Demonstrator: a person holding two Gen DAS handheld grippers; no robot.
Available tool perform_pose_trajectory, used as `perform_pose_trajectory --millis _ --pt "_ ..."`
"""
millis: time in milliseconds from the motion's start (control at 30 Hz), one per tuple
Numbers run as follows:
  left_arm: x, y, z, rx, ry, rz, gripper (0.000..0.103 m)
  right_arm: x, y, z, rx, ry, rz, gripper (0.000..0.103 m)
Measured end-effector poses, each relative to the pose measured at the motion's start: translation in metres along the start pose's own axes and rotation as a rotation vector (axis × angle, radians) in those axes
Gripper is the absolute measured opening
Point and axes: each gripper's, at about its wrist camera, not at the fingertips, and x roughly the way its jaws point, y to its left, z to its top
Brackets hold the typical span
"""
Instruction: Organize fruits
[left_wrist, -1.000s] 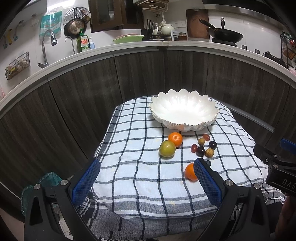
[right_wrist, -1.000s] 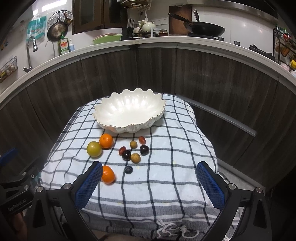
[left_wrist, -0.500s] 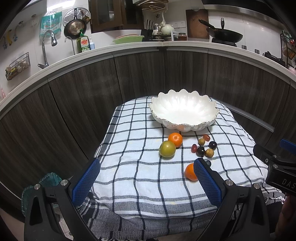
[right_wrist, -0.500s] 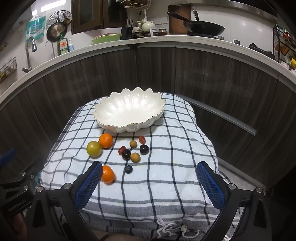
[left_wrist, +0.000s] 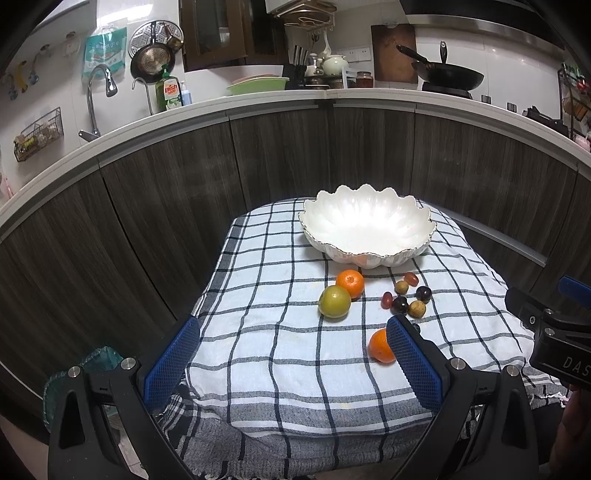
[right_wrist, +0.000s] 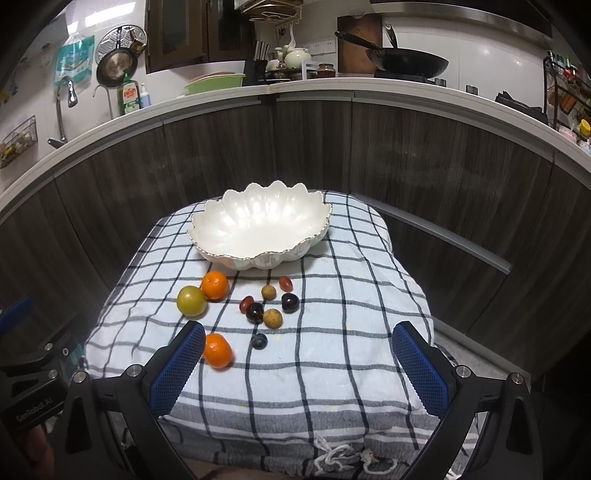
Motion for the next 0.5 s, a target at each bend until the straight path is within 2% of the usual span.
perform_pose_trajectory --millis 500 --pt "0.0016 -0.0062 0.0065 0.024 -0.017 -0.003 0.103 -0.0024 0.0005 0.0002 0.000 -0.015 0.003 0.102"
